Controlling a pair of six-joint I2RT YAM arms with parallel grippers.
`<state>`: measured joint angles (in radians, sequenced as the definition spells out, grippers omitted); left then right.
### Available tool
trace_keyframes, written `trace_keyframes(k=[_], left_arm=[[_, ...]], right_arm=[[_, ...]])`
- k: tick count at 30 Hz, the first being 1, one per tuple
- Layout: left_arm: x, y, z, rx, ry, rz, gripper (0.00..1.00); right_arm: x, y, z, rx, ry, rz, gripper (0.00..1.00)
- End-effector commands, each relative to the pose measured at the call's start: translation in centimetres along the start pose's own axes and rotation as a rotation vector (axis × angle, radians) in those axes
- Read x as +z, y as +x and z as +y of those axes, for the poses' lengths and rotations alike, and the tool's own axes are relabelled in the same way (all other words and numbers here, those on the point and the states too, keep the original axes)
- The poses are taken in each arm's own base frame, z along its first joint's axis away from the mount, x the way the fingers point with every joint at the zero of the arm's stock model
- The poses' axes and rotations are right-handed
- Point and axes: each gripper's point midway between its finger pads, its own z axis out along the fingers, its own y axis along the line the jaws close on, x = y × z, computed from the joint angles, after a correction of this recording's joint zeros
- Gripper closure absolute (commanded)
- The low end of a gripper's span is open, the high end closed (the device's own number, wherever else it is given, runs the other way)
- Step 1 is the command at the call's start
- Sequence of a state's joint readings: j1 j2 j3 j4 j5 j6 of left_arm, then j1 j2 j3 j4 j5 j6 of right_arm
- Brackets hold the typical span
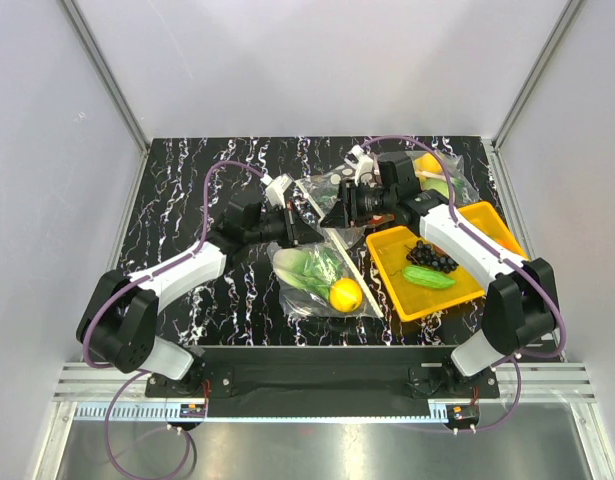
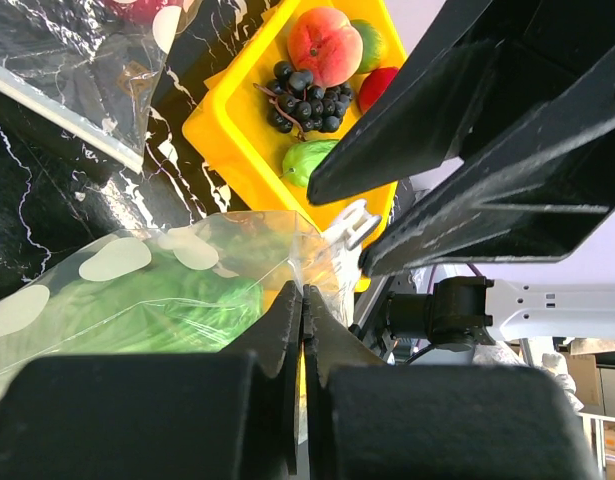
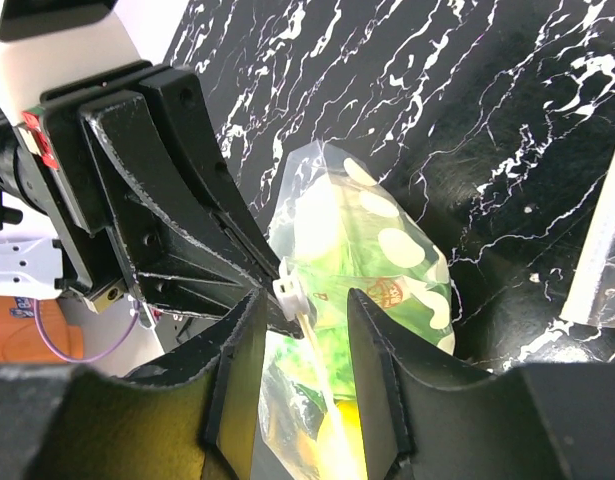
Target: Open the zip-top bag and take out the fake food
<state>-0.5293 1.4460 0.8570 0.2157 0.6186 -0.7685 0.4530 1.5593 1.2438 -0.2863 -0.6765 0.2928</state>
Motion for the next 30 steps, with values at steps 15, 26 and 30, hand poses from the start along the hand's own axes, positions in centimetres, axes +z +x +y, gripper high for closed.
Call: trace_keyframes(k=[15,26,30], left_arm=[[-0.6,-0.5,-2.2,0.062,0.075,-0.015,0.95],[0.3,-1.7,-2.0,0.129,0.063,-0.016,0.44],[0.8,-1.9,-1.7,0.143,0.058,-0.001,0.49]], right_arm=[[0.2,-1.3,2.3,-0.073,-0.074,-0.011,0.98],[-0.5,-0.1,3.3,-0.026,-0.113,0.001,0.99],[-0.7,-0.1,3.6,-0.008,-0.129,-0.007,0.99]])
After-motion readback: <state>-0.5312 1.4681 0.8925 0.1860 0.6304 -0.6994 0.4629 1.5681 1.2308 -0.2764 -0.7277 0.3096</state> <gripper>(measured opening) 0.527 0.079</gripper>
